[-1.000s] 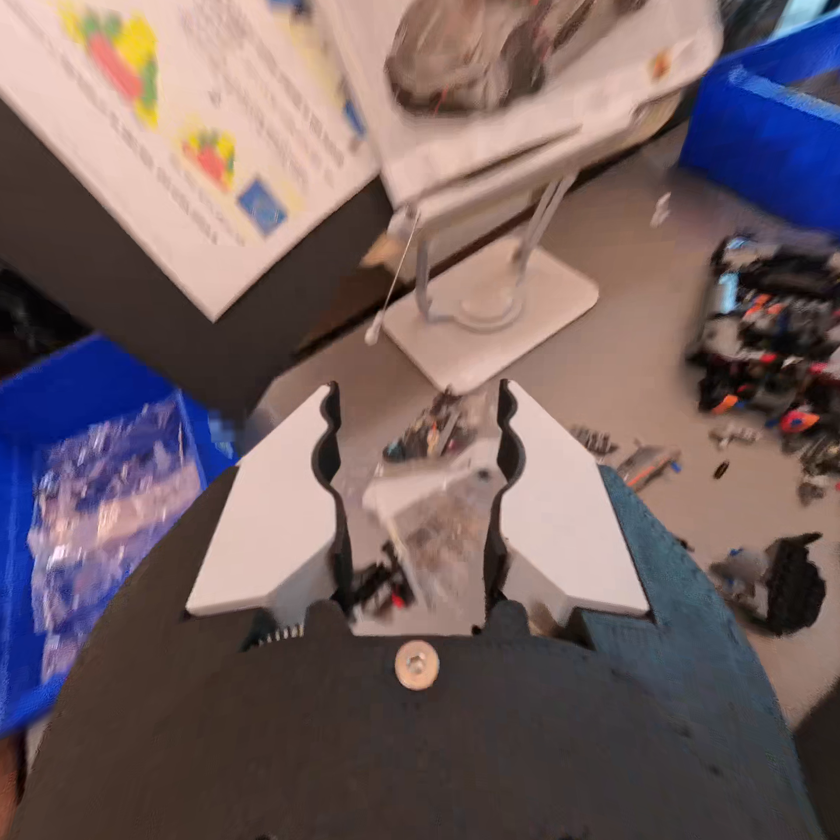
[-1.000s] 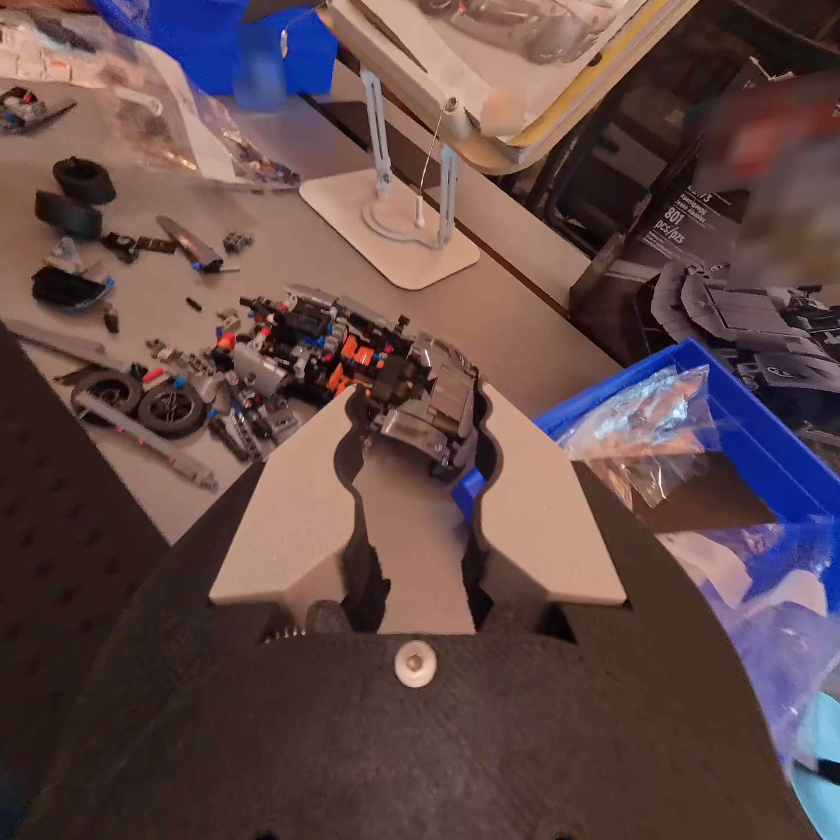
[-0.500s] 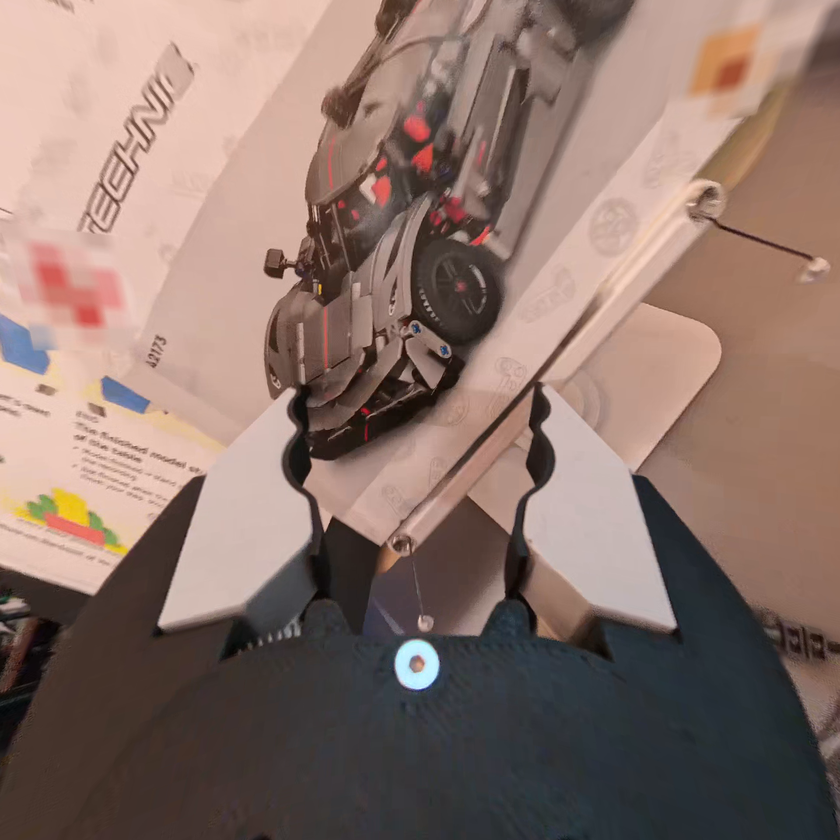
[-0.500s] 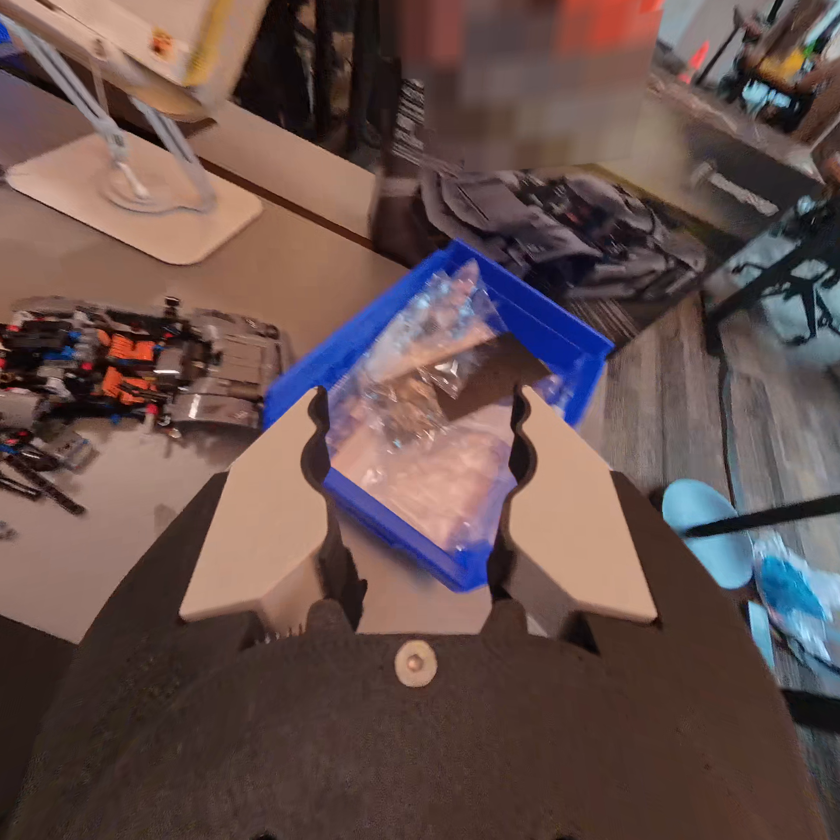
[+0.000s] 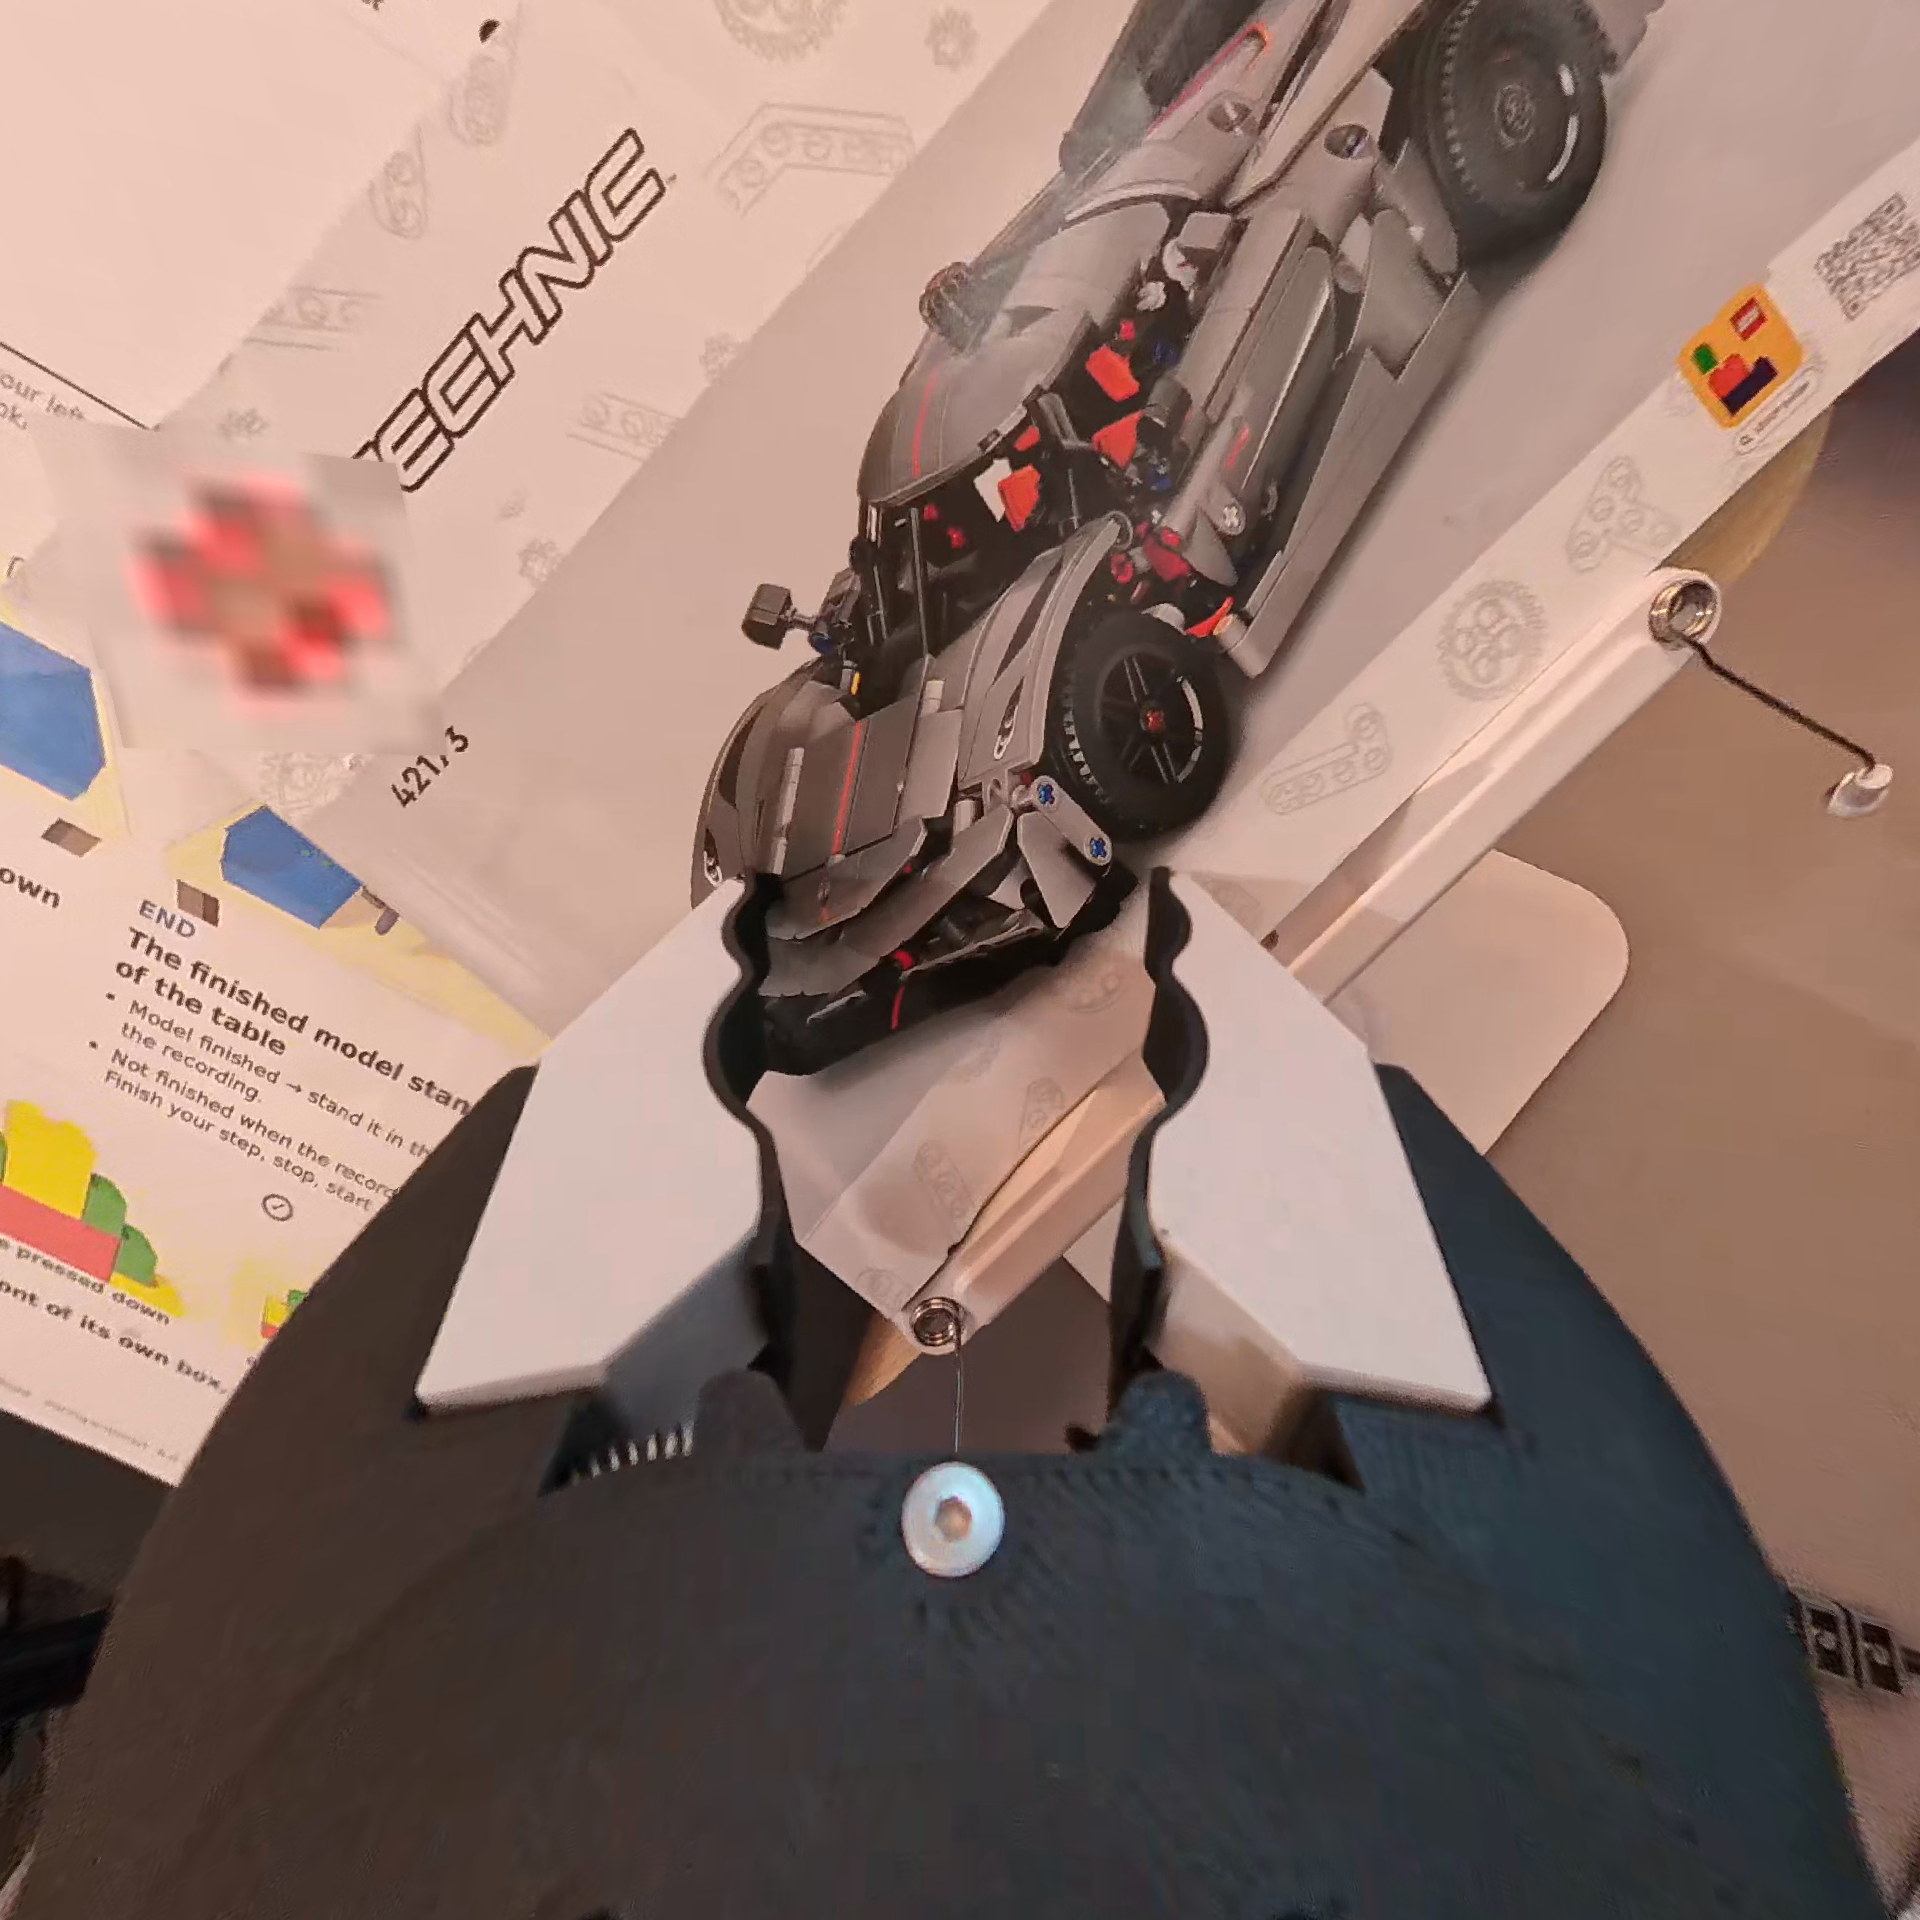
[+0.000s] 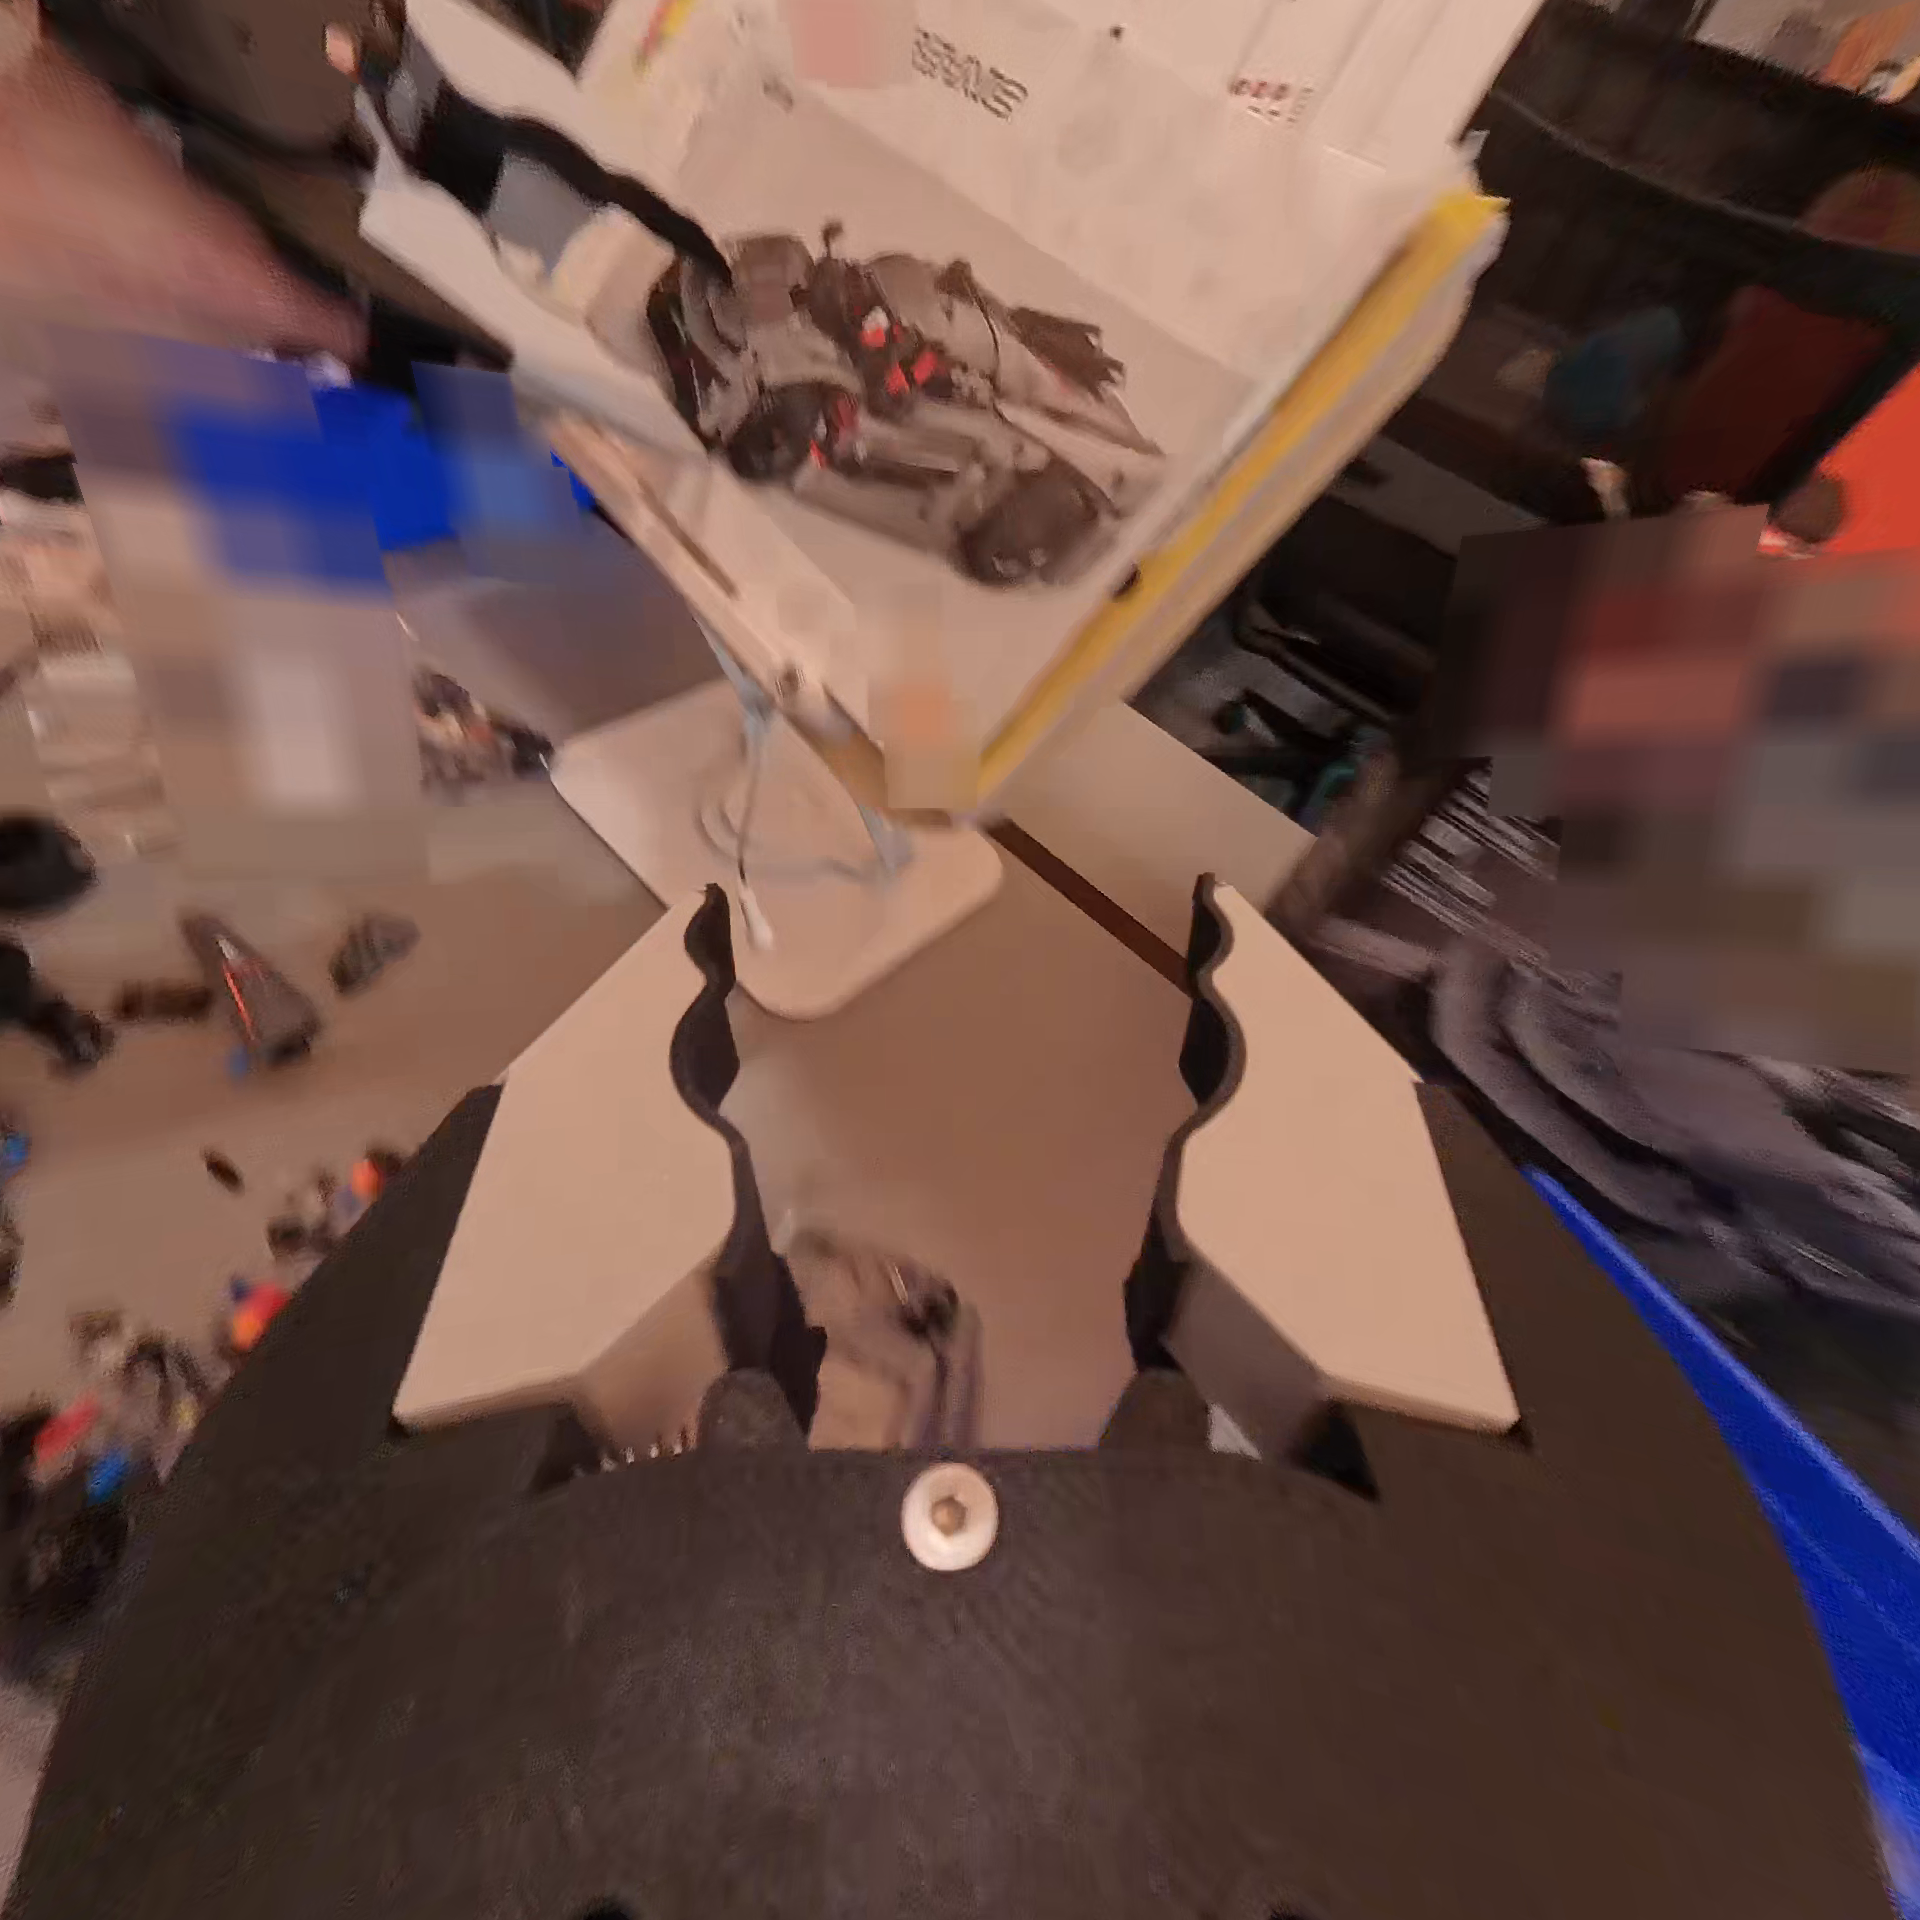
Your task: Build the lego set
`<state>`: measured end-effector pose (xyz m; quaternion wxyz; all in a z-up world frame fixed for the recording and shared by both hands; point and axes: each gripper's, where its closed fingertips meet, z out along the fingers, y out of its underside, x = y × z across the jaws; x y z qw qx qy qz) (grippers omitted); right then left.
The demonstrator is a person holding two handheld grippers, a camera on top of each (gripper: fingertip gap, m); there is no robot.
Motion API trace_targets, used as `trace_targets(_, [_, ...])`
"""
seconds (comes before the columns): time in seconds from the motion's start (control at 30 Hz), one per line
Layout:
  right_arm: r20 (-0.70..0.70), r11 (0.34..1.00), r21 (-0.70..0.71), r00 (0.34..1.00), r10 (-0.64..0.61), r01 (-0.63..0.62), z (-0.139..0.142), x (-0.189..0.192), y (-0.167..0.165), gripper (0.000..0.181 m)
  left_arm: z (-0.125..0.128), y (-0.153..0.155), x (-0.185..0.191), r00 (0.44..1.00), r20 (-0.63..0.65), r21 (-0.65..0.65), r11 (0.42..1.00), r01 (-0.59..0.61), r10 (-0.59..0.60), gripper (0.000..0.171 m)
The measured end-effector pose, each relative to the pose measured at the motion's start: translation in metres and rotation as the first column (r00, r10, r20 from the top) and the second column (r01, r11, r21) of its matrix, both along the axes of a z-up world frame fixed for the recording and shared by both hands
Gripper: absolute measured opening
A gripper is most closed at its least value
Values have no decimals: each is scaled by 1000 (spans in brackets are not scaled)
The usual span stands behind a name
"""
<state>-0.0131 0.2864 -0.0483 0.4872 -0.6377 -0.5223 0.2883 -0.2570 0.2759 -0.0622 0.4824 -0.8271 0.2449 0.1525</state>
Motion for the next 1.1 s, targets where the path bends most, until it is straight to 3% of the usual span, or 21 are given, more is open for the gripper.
trace_targets(0.13, [-7, 982, -189, 1000, 9, -11, -27, -75, 21, 84, -3, -4, 0, 1000, -18, -9, 1000, 20, -20, 72])
trace_targets(0.23, [-68, 973, -229, 997, -47, 31, -22, -87, 32, 72, -6, -8, -1, 1000, 8, -27, 999, 26, -25, 76])
trace_targets(0.27, [-78, 965, -258, 995, -62, 40, -21, -86, 33, 60, -8, -8, -3, 1000, 13, -30, 999, 23, -23, 78])
trace_targets(0.37, [-100, 976, -207, 990, -94, 72, -10, -79, 34, 26, -8, -10, -4, 999, 25, -18, 999, 45, -44, 79])
trace_targets(0.5, [-101, 988, -146, 993, -57, 42, 3, -84, 21, 26, -8, -10, -4, 997, 48, -10, 998, 61, -60, 79])
trace_targets(0.6, [-215, 990, -112, 975, 58, -84, 31, -91, -1, 12, -8, -11, 0, 996, 56, -14, 997, 72, -71, 80])
trace_targets(0.73, [-179, 983, -102, 975, 132, -152, 28, -110, -13, 18, -5, -12, 18, 976, 170, -19, 990, 142, -137, 76])
trace_targets(0.8, [-211, 973, -80, 958, 194, -215, 31, -118, -23, 19, 9, -13, 36, 927, 316, 21, 979, 205, -201, 71])
trace_targets(0.9, [-209, 949, -32, 931, 301, -314, 33, -130, -43, 22, 36, -15, 64, 771, 570, 68, 951, 301, -285, 75])
trace_targets(0.97, [-184, 940, -14, 925, 333, -341, 30, -139, -50, 25, 51, -14, 76, 702, 635, 97, 935, 341, -322, 74])
trace_targets(1.1, [-138, 923, -9, 915, 379, -384, 22, -155, -61, 25, 61, -12, 94, 633, 693, 79, 909, 410, -345, 83])
